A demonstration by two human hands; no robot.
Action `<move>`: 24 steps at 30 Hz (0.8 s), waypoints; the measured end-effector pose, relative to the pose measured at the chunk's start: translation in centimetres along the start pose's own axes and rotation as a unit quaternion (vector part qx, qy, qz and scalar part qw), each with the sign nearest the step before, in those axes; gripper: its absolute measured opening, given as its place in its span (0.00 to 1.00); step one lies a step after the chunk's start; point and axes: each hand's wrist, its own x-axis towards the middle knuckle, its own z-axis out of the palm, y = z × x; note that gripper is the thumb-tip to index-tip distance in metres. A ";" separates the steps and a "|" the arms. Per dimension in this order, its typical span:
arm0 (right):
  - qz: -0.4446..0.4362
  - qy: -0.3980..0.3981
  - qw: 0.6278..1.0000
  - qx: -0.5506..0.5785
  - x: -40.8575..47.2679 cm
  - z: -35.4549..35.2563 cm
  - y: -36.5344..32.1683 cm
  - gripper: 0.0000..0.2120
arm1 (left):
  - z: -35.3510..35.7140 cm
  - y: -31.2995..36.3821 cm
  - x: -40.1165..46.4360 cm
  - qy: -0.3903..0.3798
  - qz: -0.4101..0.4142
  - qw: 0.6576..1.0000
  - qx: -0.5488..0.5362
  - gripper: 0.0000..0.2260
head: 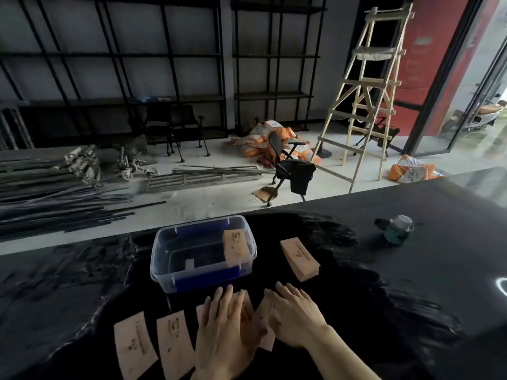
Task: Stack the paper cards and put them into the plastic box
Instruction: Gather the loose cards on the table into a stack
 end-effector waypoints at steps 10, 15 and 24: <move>-0.109 0.082 0.991 -0.006 -0.6 0.8 0.6 0.34 | 0.5 1.9 -0.4 0.003 0.020 0.996 -0.091 0.33; -0.159 0.153 0.975 0.006 -2.2 3.5 2.8 0.22 | 1.1 0.5 -1.6 0.080 0.012 0.980 -0.183 0.17; -0.114 0.204 0.972 -0.001 -2.9 4.4 2.7 0.30 | 0.9 0.5 -0.8 0.048 -0.139 0.982 -0.116 0.31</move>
